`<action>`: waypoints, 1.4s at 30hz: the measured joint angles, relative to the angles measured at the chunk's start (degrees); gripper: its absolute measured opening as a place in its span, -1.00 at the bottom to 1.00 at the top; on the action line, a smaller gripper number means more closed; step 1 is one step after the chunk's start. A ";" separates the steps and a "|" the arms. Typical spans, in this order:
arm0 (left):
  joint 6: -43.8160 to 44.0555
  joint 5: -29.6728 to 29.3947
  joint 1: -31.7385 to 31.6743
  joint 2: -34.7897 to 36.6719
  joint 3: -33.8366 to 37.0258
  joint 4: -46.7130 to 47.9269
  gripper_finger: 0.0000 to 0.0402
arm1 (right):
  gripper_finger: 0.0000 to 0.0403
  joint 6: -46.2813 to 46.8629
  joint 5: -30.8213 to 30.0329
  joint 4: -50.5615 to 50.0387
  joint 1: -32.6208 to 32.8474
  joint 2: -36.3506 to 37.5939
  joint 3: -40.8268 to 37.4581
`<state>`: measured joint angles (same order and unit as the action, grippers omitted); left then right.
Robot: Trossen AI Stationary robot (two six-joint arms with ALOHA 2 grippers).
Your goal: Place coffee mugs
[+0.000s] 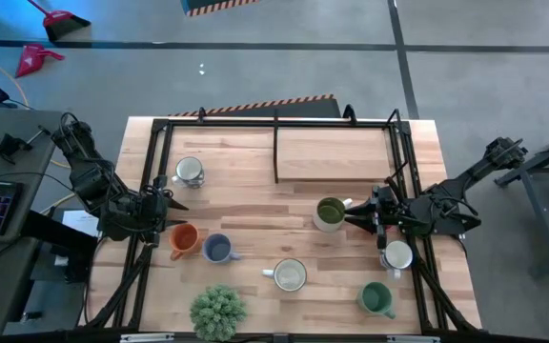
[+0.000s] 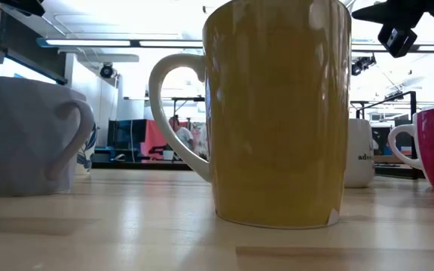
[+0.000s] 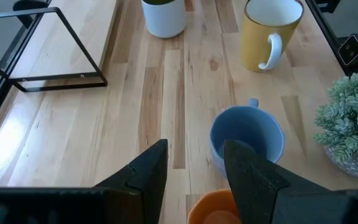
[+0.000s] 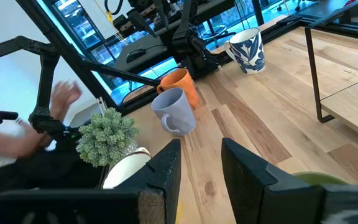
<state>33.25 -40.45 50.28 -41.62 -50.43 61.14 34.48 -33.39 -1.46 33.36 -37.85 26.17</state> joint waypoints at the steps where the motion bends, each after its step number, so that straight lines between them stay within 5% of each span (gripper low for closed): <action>1: 0.00 -0.01 0.02 0.00 0.00 0.00 -0.27 | -0.52 0.02 0.00 -0.02 0.00 -0.02 0.00; 31: 0.14 -0.07 0.00 0.00 0.00 -1.53 -0.27 | -0.52 0.01 0.00 0.00 0.00 -0.02 0.00; 42: 6.46 -0.72 0.02 0.00 0.00 -1.53 -0.27 | -0.52 0.00 -1.27 -0.02 0.00 -0.02 0.02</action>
<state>39.71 -41.16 50.30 -41.63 -50.43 59.61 34.48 -34.65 -1.48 33.36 -37.87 26.19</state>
